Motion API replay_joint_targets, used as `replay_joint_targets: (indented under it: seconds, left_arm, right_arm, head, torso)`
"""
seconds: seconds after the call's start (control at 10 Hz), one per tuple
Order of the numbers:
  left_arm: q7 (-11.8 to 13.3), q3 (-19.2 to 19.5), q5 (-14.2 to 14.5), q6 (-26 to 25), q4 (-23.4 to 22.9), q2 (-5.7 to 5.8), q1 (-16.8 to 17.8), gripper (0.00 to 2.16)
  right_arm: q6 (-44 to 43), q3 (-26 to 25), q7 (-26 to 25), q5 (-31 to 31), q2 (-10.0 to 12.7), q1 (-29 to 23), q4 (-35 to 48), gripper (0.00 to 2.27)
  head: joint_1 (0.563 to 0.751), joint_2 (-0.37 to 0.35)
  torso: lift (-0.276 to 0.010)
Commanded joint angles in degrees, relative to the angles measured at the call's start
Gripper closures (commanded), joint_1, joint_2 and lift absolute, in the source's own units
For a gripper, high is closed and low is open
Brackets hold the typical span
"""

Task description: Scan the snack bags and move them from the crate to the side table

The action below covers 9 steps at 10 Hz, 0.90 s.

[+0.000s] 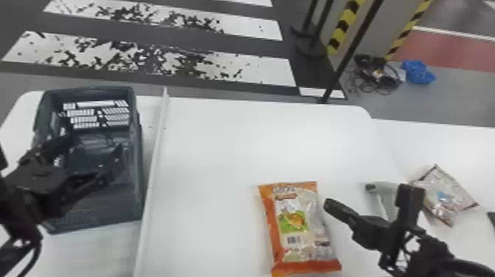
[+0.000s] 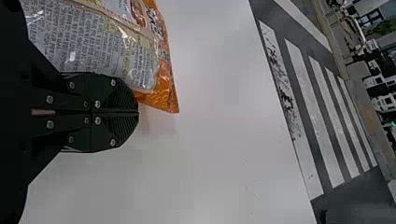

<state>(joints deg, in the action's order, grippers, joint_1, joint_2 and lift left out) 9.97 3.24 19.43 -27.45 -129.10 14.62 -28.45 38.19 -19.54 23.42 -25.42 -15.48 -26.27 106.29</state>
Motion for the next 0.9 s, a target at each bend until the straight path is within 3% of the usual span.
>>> replay_joint_targets:
  seconds: [0.0,0.3,0.5,0.8]
  left_arm:
    - [0.1,0.0,0.0,0.1,-0.3,-0.03,0.0,0.07]
    - [0.0,-1.1,-0.3,0.2,-0.3,-0.12,0.0,0.07]
    - [0.1,-1.1,-0.3,0.6,-0.4,-0.12,-0.3,0.07]
    - [0.0,-1.0,-0.3,0.9,-0.8,-0.03,-1.2,0.07]
  right_arm:
    - [-0.4,-3.3,-0.9,-0.5,0.1,-2.4,4.0,2.25]
    - [-2.0,-6.7,-1.7,-3.9,2.9,-8.9,13.4,2.25]
    - [-3.1,-5.2,-1.5,-4.3,5.1,-10.2,14.2,2.25]
    - [-3.6,-0.9,-1.4,-4.9,6.6,-10.7,14.6,2.25]
  head:
    - [0.695,-0.198]
    - [0.695,-0.257]
    - [0.695,-0.249]
    - [0.695,-0.201]
  torso:
    - [-0.087]
    - [-0.087]
    - [-0.087]
    - [-0.087]
